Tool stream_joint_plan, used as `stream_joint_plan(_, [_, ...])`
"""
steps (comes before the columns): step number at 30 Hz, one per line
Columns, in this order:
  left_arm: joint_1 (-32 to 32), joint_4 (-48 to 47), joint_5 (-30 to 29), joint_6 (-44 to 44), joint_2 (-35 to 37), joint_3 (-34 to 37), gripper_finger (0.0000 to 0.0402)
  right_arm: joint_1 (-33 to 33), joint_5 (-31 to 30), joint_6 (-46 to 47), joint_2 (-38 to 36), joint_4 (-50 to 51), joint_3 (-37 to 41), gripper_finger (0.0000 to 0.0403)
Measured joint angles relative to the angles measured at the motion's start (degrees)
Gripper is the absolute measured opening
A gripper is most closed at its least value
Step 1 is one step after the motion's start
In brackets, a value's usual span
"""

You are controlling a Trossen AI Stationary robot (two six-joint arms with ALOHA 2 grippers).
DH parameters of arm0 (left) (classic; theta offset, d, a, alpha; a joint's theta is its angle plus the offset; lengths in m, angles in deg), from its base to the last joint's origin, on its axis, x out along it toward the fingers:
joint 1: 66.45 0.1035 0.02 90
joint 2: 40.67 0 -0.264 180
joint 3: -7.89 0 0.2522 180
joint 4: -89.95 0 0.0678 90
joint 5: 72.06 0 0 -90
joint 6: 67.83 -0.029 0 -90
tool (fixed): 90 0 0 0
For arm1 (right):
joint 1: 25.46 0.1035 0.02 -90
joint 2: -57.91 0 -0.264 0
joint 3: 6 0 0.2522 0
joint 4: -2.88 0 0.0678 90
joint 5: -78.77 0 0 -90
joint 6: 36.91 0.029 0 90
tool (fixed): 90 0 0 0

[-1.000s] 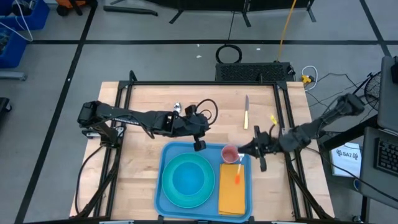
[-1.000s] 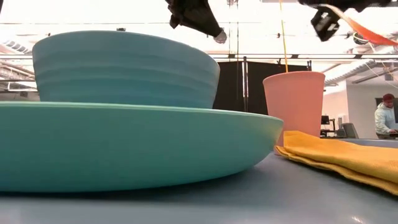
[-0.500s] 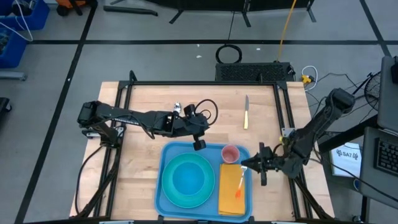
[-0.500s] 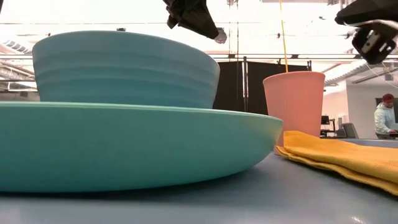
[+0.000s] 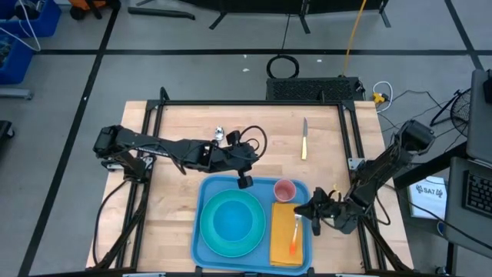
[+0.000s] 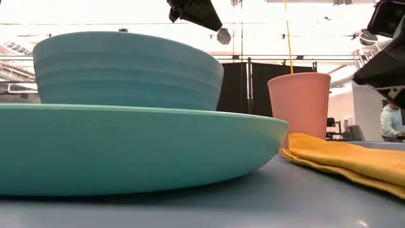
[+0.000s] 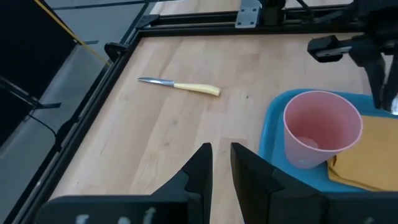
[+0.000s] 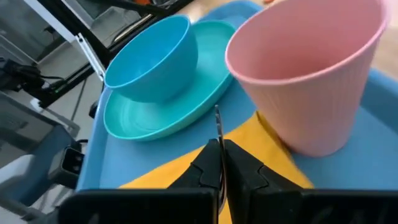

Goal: Set up tray
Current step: Put the orange fork on the yellow napkin

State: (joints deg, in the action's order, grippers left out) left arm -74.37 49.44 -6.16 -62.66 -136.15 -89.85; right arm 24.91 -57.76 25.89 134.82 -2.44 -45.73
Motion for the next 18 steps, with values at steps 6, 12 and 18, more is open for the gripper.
stream_joint_plan(6, [-0.1, -0.4, -0.5, 0.0, 0.0, 0.0, 0.0063, 0.0, 1.8, 0.0, 0.4, -2.6, 0.0, 0.0])
stream_joint_plan(12, [-0.1, -0.8, -1.3, 0.0, 0.0, 0.0, 0.0063, 0.0, 3.0, 3.3, 0.4, 1.1, 0.0, 0.0])
stream_joint_plan(18, [-0.1, -0.9, -1.5, -0.1, 0.0, 0.0, 0.0063, -1.2, 3.0, 4.4, 0.3, 4.4, 0.0, 0.0])
